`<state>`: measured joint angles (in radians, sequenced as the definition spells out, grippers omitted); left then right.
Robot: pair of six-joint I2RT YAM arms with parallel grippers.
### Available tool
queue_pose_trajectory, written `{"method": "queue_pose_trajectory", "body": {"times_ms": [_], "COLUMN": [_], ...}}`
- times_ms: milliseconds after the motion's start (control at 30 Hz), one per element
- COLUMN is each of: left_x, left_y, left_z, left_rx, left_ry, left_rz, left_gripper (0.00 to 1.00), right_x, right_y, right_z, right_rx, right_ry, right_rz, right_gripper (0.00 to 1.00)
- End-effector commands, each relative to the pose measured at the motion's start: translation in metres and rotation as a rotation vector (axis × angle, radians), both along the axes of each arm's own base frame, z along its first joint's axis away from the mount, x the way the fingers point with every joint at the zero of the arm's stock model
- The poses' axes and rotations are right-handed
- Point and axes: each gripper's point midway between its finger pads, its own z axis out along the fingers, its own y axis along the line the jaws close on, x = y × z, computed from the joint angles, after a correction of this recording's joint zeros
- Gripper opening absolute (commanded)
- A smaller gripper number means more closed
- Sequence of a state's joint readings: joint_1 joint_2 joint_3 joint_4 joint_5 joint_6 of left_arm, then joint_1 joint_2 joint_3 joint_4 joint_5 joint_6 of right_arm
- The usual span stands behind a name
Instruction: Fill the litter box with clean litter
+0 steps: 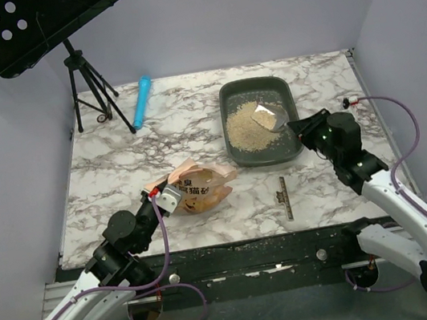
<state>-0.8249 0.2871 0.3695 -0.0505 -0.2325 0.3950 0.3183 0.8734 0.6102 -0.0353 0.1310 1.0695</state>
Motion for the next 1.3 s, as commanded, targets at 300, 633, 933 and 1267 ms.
{"method": "queue_pose_trajectory", "body": {"times_ms": [300, 633, 933, 1267], "left_x": [-0.004, -0.004, -0.004, -0.005], "left_y": [0.018, 0.017, 0.018, 0.016], "left_z": [0.078, 0.077, 0.078, 0.078], "left_rx": [-0.202, -0.198, -0.200, -0.202], "left_ry": [-0.179, -0.174, -0.177, -0.177], "left_rz": [0.052, 0.051, 0.052, 0.044], "left_gripper": [0.00, 0.00, 0.00, 0.00], "right_x": [0.037, 0.042, 0.010, -0.073], "right_y": [-0.034, -0.028, 0.046, 0.124], "right_z": [0.008, 0.046, 0.113, 0.146], "right_rx": [-0.724, -1.090, -1.113, -0.898], "right_ry": [0.176, 0.237, 0.059, -0.195], "right_rz": [0.149, 0.306, 0.536, 1.001], "right_gripper": [0.00, 0.00, 0.00, 0.00]}}
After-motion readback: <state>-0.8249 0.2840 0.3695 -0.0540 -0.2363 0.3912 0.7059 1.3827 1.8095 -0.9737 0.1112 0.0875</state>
